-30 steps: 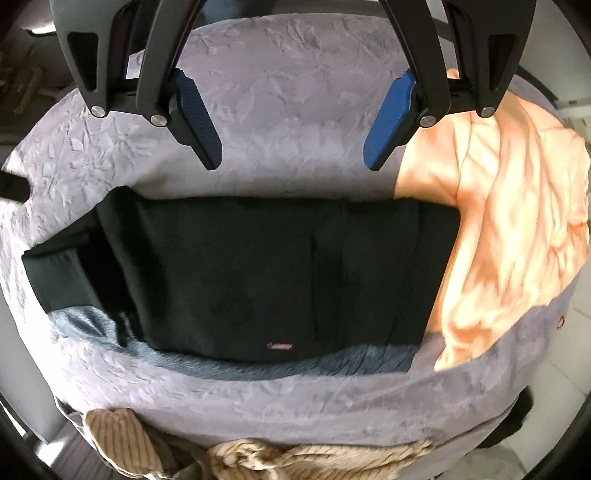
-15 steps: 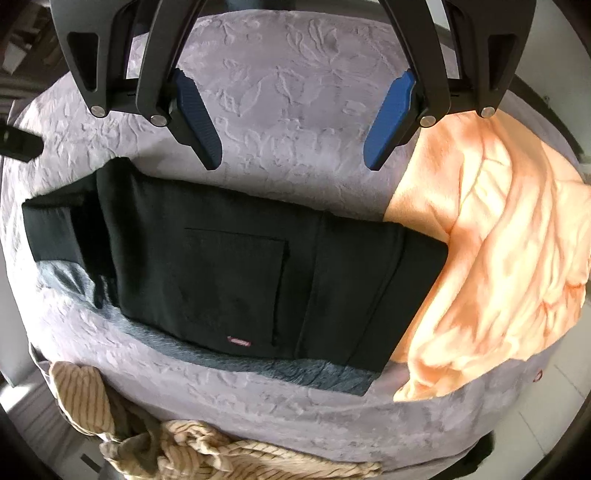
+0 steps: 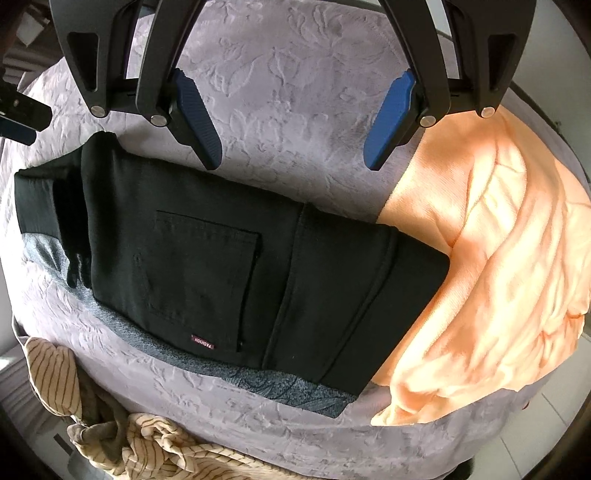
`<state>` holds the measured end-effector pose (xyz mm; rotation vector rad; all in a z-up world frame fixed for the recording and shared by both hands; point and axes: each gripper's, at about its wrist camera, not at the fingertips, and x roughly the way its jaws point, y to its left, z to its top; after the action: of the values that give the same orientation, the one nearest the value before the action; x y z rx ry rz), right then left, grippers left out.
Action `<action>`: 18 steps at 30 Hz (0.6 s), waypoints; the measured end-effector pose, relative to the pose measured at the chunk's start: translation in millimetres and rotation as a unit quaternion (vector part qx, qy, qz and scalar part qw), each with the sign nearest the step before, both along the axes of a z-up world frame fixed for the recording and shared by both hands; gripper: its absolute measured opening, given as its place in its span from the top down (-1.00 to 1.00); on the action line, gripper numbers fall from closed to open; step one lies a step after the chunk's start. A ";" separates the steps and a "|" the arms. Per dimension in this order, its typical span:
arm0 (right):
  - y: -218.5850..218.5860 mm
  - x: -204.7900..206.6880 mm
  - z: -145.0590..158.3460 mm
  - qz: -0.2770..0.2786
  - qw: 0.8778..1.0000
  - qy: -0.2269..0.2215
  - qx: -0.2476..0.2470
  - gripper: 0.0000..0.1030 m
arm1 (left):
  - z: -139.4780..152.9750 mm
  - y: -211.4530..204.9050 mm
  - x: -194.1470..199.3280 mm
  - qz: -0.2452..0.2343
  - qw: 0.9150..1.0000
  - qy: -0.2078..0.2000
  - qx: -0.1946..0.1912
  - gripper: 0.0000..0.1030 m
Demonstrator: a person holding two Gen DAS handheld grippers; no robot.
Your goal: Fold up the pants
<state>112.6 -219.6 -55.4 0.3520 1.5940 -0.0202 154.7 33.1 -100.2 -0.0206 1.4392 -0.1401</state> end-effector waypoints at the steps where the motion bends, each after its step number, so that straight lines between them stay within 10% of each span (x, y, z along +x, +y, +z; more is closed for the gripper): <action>1: 1.2 1.0 -0.1 0.003 1.000 -0.001 0.001 -0.99 | -1.0 0.1 -0.4 0.000 1.000 0.001 -0.001 -0.56; 18: 8.9 2.1 -14.0 0.007 1.000 0.013 0.011 -0.99 | -13.0 1.6 2.5 0.005 1.000 0.014 0.004 -0.56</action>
<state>114.7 -210.8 -69.4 0.3592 1.6244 0.0039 157.2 34.7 -113.1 -0.0231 1.4666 -0.1271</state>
